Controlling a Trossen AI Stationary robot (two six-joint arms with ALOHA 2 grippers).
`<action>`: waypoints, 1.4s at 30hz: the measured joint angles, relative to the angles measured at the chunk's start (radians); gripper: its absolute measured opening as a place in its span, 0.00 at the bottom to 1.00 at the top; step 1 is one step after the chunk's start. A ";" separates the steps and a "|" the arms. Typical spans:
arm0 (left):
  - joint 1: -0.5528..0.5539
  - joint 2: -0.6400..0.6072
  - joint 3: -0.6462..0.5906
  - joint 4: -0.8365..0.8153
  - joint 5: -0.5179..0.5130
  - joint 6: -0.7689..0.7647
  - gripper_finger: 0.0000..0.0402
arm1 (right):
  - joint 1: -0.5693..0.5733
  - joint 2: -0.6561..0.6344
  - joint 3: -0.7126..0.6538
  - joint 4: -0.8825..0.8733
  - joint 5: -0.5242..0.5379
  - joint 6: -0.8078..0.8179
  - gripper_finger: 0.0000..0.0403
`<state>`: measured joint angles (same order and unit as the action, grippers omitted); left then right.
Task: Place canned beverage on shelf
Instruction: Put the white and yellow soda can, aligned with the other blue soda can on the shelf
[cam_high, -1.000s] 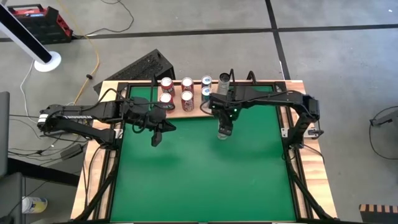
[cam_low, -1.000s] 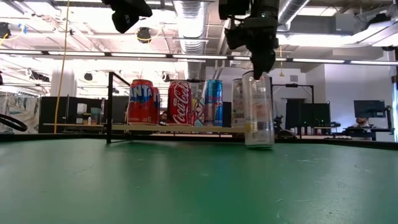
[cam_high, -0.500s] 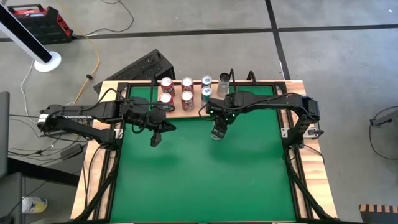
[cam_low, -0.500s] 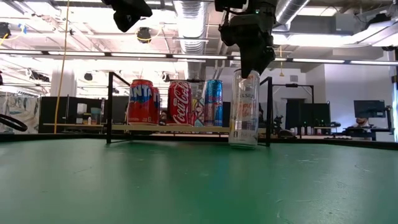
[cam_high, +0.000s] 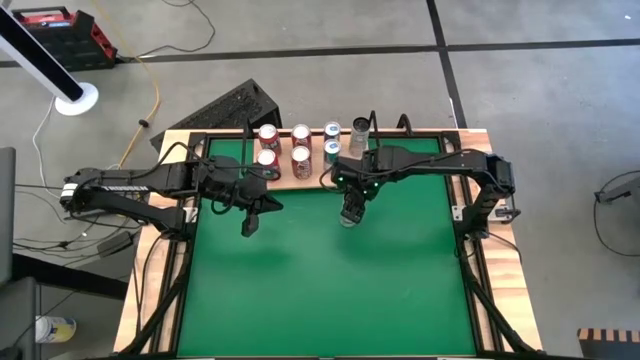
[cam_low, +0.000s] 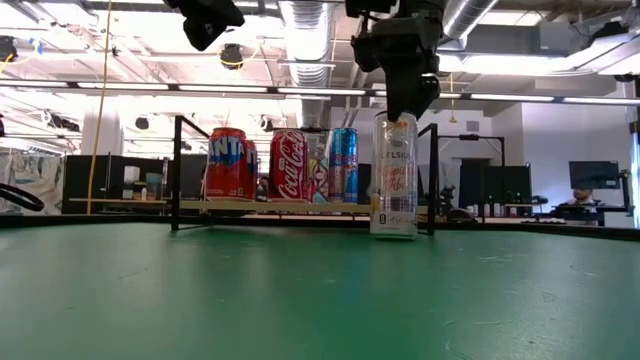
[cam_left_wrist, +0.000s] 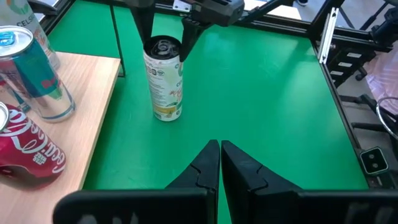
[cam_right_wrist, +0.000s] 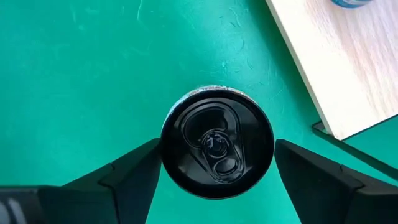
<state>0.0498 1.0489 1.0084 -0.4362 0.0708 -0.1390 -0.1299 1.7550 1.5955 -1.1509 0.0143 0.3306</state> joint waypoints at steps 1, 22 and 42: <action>0.000 0.000 0.000 0.000 0.000 0.000 0.00 | 0.000 0.000 0.000 0.000 0.000 -0.007 0.83; 0.000 0.000 0.000 -0.001 0.002 0.014 0.00 | 0.000 0.000 0.000 0.006 -0.016 -0.208 0.84; 0.000 0.000 0.000 -0.001 0.000 0.014 0.00 | 0.025 0.000 0.000 0.021 -0.058 -0.474 0.84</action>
<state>0.0498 1.0489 1.0084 -0.4370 0.0711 -0.1249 -0.1051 1.7550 1.5959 -1.1301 -0.0436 -0.1434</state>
